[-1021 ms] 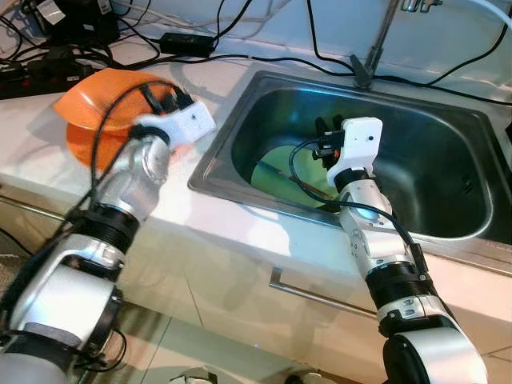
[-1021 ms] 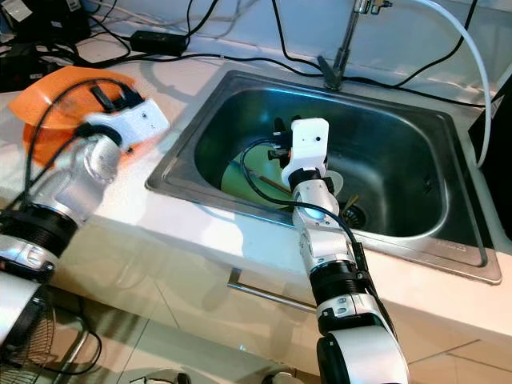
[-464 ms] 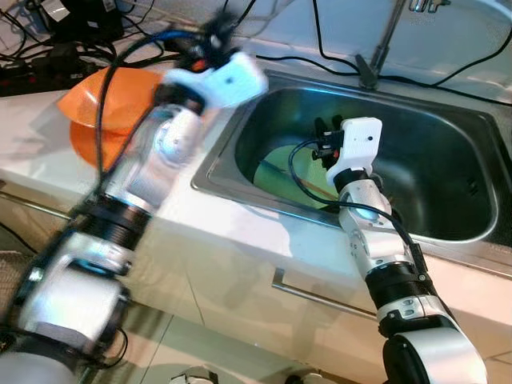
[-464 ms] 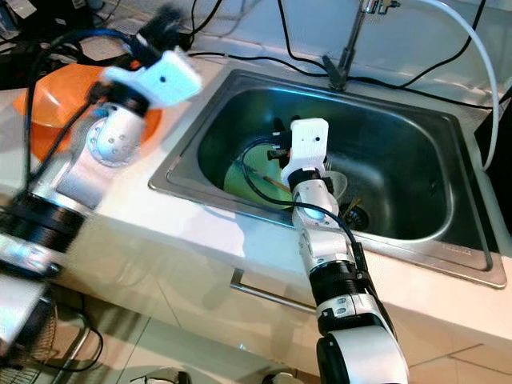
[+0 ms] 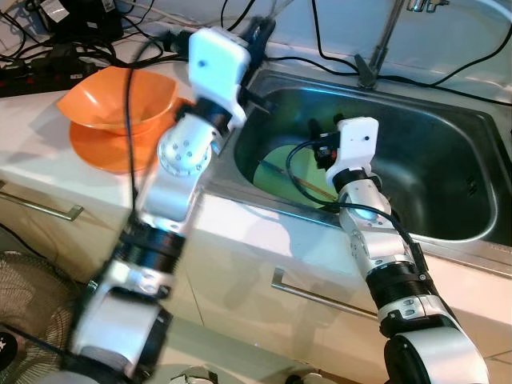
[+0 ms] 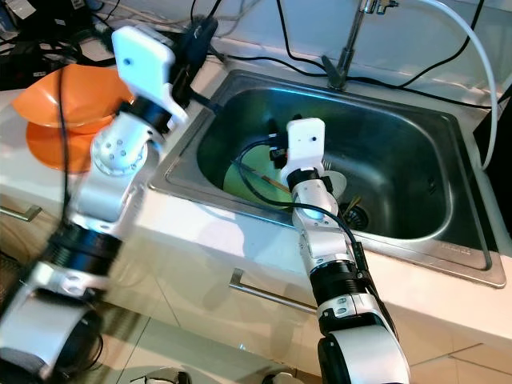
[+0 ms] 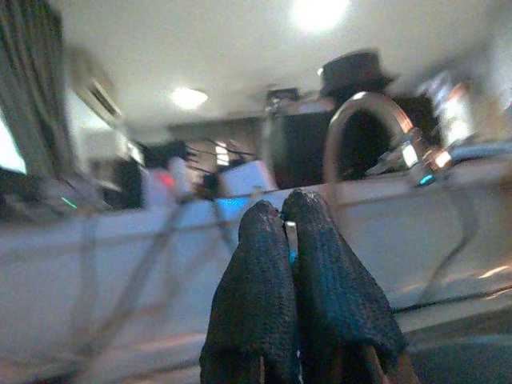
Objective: Kitchen organization
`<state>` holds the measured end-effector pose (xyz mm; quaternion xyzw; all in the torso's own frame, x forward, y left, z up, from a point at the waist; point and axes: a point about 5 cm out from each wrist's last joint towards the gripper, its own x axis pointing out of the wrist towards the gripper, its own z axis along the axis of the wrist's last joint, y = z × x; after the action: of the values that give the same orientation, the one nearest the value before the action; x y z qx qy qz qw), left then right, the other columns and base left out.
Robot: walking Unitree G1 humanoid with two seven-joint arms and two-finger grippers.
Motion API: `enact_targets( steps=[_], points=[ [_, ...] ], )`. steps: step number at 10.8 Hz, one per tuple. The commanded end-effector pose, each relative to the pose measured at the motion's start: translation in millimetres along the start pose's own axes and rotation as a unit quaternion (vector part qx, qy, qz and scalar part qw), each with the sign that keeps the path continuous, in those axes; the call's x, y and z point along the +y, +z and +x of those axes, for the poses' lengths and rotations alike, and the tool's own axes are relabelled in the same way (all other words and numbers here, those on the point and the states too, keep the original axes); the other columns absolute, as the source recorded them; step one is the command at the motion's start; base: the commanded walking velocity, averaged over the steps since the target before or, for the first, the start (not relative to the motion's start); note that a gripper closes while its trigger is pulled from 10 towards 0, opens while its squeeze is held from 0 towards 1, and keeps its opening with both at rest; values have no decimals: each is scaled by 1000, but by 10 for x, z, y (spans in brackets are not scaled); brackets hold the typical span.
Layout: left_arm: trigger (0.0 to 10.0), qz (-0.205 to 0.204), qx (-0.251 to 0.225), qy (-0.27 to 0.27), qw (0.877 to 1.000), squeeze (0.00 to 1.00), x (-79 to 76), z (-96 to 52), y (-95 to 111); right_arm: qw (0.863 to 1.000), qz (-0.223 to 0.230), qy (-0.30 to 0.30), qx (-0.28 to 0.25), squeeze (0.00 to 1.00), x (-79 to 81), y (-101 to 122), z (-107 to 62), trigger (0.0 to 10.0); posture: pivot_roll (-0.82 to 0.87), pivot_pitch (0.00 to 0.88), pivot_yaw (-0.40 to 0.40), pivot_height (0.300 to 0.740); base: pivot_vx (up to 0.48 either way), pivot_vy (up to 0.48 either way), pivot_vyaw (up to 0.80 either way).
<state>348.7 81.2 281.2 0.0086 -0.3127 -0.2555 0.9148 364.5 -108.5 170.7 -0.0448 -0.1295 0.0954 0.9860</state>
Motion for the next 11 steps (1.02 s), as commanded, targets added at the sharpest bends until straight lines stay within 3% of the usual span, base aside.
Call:
enact_targets(
  steps=[1, 2, 5, 8, 11],
  points=[
    [10000, -40, -19, -11, 999, 0, 12, -18, 62, 1000, -13, 14, -15, 1000, 17, 64, 11, 10000, 77, 36, -38, 740, 0, 0, 0],
    [10000, -74, -13, -19, 997, 0, 13, -62, 55, 999, -18, 31, -23, 0, 43, 102, 21, 10000, 78, 31, -39, 740, 0, 0, 0],
    [10000, -130, 23, -38, 990, 0, -17, -106, -2, 993, -20, 93, -70, 0, 173, 316, 43, 10000, 73, 21, -37, 740, 0, 0, 0],
    [10000, -152, 37, -45, 987, 0, -11, -126, -30, 988, -12, 124, -93, 0, 273, 443, 35, 10000, 73, 29, -32, 740, 0, 0, 0],
    [10000, -169, 55, -79, 981, 0, -87, -150, -33, 988, -11, 129, -90, 0, 298, 434, 21, 10000, 77, 30, -28, 740, 0, 0, 0]
  ],
)
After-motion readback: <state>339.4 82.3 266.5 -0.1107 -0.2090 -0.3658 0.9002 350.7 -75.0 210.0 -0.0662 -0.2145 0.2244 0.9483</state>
